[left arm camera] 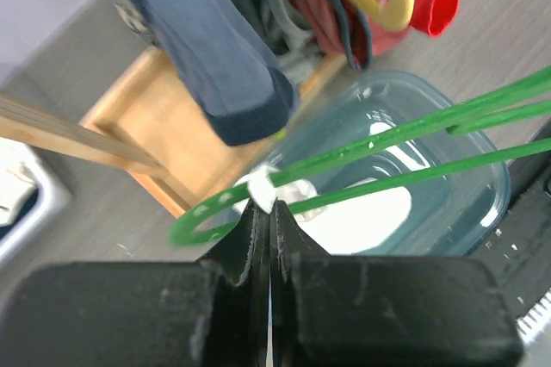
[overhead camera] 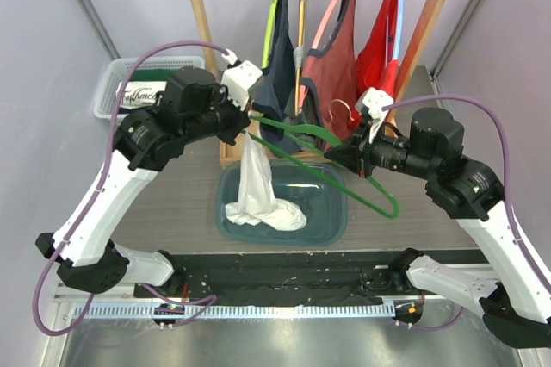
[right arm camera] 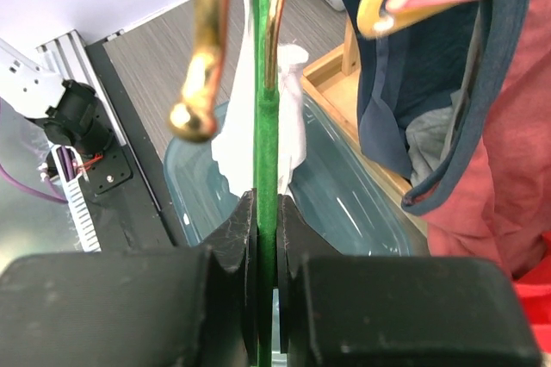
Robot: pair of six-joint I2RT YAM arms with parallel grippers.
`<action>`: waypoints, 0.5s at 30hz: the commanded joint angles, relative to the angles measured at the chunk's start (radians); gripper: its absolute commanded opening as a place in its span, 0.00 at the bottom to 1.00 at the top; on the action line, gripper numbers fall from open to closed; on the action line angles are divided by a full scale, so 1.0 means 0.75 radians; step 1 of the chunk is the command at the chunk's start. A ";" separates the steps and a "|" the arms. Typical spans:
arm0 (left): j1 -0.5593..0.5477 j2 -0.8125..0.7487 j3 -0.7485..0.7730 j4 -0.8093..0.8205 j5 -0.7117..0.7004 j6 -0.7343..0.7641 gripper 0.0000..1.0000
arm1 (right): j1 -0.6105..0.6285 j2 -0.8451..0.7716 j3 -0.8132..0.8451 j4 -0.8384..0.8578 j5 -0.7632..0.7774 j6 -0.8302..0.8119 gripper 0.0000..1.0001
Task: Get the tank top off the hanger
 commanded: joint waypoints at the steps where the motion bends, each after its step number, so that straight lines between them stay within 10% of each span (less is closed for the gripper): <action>1: 0.011 -0.013 0.168 0.048 -0.079 0.061 0.00 | -0.001 -0.053 -0.030 0.016 0.025 0.013 0.01; 15: 0.019 -0.062 -0.045 0.066 -0.102 0.049 0.00 | -0.001 -0.204 0.136 -0.291 0.193 -0.022 0.01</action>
